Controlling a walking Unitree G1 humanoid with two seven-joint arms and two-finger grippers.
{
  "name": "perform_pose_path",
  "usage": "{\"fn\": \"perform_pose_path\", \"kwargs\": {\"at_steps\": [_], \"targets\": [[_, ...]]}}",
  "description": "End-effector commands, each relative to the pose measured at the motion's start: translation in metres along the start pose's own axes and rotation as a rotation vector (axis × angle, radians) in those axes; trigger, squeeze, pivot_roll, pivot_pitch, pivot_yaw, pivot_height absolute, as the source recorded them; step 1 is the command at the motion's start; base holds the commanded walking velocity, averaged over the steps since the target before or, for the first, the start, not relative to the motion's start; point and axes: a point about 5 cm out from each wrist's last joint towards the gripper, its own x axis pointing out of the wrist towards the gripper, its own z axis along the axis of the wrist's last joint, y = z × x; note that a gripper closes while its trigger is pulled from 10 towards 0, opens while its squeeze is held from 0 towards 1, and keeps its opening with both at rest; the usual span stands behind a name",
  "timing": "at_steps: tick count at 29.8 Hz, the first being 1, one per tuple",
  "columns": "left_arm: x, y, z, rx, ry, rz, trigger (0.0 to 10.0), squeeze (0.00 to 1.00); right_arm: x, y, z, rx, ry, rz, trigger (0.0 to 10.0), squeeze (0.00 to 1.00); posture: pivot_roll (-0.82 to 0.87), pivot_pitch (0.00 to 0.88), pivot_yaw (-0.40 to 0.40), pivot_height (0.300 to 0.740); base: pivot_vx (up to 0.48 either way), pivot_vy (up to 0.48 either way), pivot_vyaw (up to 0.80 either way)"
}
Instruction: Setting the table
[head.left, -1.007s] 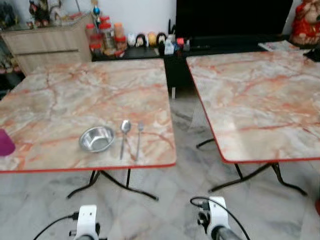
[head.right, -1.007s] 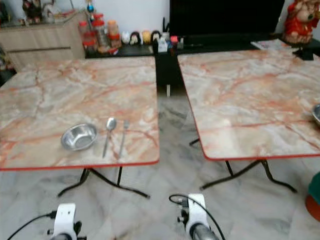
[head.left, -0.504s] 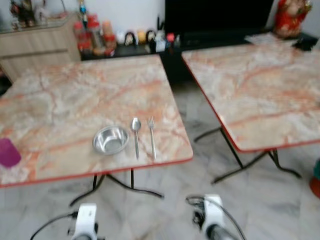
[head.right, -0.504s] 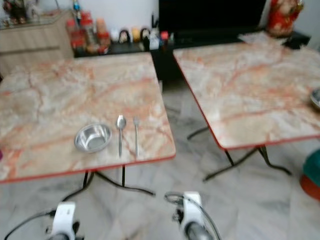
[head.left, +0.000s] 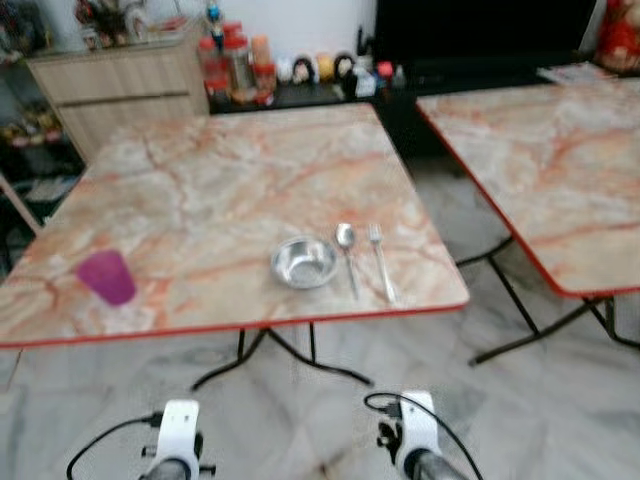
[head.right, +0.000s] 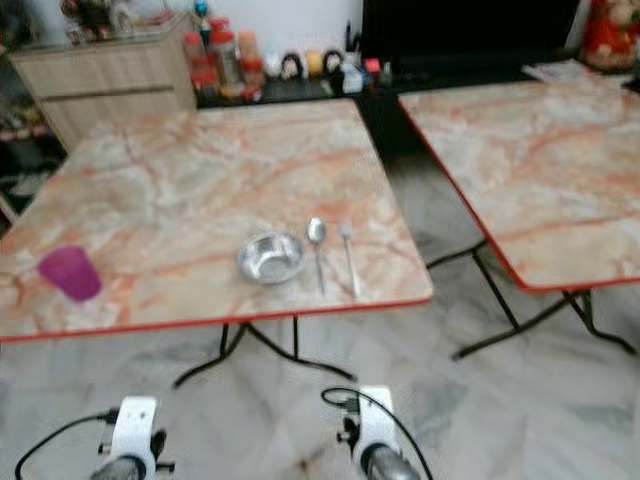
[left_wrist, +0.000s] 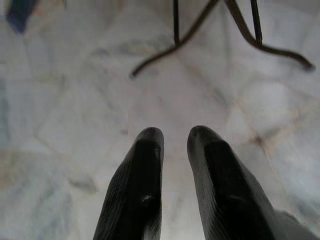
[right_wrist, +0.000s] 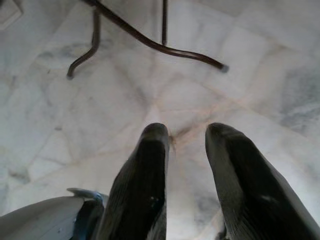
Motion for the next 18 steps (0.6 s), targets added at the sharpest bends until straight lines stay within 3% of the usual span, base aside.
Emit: {"fn": "perform_pose_path", "kwargs": {"at_steps": [1, 4, 10, 13, 18], "targets": [[0.004, -0.002, 0.022, 0.01, -0.115, 0.005, 10.0, 0.0, -0.001, -0.007, 0.002, -0.007, -0.006, -0.016, 10.0, 0.0, 0.09, 0.0, 0.079, 0.74, 0.0, 0.0, 0.0], [0.003, 0.0, 0.037, 0.0, -0.222, 0.018, 10.0, 0.0, -0.001, -0.009, 0.002, -0.013, -0.005, -0.016, 10.0, 0.0, 0.1, 0.0, 0.064, 0.74, 0.0, 0.0, 0.0], [0.0, 0.002, 0.052, 0.006, -0.33, 0.033, 10.0, 0.0, -0.001, -0.01, 0.002, -0.024, -0.002, -0.015, 10.0, 0.0, 0.11, 0.0, 0.051, 0.74, 0.0, 0.0, 0.0], [-0.012, 0.001, 0.076, 0.029, -0.506, 0.052, 10.0, 0.0, -0.001, -0.011, 0.002, -0.039, 0.001, -0.009, 10.0, 0.0, 0.12, 0.0, 0.043, 0.74, 0.0, 0.0, 0.0], [-0.027, 0.004, 0.08, 0.039, -0.577, 0.079, 10.0, 0.0, -0.002, -0.013, 0.001, -0.044, 0.003, -0.007, 10.0, 0.0, 0.12, 0.0, 0.039, 0.74, 0.0, 0.0, 0.0]]}}
